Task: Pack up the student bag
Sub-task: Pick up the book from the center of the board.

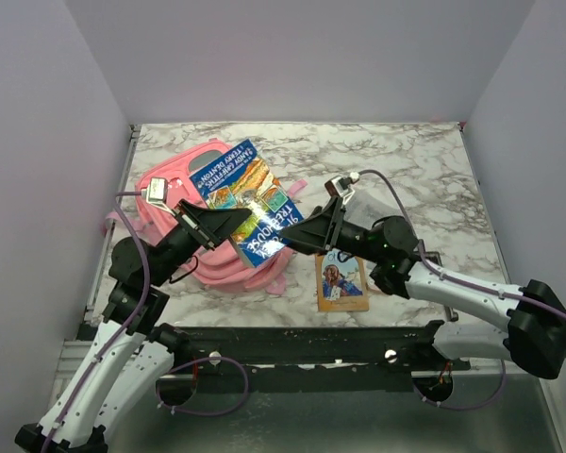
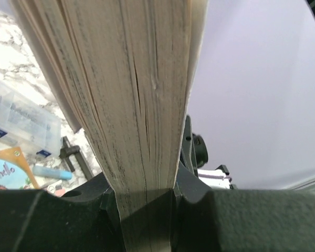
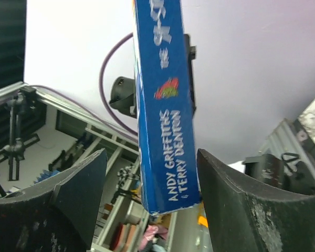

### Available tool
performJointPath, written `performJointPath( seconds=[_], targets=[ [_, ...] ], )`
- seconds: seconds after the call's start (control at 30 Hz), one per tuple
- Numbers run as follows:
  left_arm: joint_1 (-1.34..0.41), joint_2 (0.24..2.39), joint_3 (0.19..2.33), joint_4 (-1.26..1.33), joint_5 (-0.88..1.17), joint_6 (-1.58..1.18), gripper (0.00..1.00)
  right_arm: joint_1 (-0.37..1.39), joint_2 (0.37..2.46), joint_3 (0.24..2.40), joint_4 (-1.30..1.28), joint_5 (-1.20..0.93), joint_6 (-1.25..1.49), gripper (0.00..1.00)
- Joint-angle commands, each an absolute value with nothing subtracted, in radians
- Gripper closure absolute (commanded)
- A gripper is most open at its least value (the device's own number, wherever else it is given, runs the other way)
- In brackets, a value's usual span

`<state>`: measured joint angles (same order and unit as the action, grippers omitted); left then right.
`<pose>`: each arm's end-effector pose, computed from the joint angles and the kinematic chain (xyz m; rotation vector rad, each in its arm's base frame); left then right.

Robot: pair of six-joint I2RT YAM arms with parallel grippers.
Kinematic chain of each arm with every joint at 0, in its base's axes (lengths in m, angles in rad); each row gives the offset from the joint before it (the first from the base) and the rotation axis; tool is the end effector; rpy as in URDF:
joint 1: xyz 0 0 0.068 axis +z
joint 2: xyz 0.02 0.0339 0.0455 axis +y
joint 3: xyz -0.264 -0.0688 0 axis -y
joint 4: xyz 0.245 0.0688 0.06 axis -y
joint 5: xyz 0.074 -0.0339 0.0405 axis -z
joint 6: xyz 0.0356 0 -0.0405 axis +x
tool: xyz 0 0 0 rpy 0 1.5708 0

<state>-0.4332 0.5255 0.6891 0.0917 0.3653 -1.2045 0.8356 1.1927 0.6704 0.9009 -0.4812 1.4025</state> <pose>0.1102 -0.0650 0.3721 -0.2298 1.5106 -1.5925 0.1641 0.2060 0.3276 -0.1013 1.5915 2.1494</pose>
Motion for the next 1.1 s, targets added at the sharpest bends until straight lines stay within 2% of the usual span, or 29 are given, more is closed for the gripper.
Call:
performJointPath(
  seconds=[0.0,0.17,0.23,0.33,0.4,0.57,0.67,0.7,0.73,0.77,0.83,0.9,1.0,1.07],
  targets=[
    [-0.429,0.515,0.644,0.35,0.275,-1.285,1.0,0.96,1.22,0.663,1.042,-0.213,1.436,0.27],
    [-0.428,0.54,0.617,0.403,0.259,-1.3,1.0,0.994,1.262,0.684,1.009,-0.085,1.468,0.3],
    [-0.429,0.548,0.601,0.417,0.262,-1.295,1.0,0.995,1.288,0.703,0.979,-0.069,1.501,0.36],
    [-0.429,0.549,0.554,0.481,0.251,-1.309,1.0,1.019,1.339,0.715,1.031,-0.046,1.533,0.52],
    [-0.43,0.549,0.542,0.491,0.243,-1.316,1.0,1.027,1.379,0.725,1.072,-0.039,1.56,0.58],
    [-0.43,0.558,0.519,0.506,0.221,-1.312,1.0,1.037,1.419,0.763,1.054,-0.018,1.545,0.6],
    [-0.43,0.567,0.514,0.508,0.251,-1.289,1.0,1.037,1.404,0.746,1.015,0.019,1.533,0.65],
    [-0.43,0.568,0.503,0.508,0.272,-1.277,1.0,1.037,1.384,0.72,1.015,0.047,1.517,0.72],
    [-0.43,0.568,0.484,0.505,0.285,-1.268,0.94,1.035,1.363,0.695,1.008,0.073,1.496,0.77],
    [-0.429,0.563,0.454,0.498,0.29,-1.276,0.82,1.029,1.33,0.666,0.978,0.101,1.48,0.84],
    [-0.422,0.547,0.382,0.464,0.271,-1.349,0.5,1.01,1.261,0.622,0.882,0.143,1.438,0.94],
    [-0.412,0.542,0.328,0.452,0.283,-1.386,0.31,0.987,1.179,0.603,0.734,0.196,1.378,0.99],
    [-0.4,0.555,0.324,0.351,0.333,-1.321,0.18,0.965,1.043,0.617,0.454,0.333,1.219,1.0],
    [-0.399,0.574,0.361,0.193,0.336,-1.248,0.13,0.957,0.978,0.663,0.26,0.452,1.098,0.99]
  ],
)
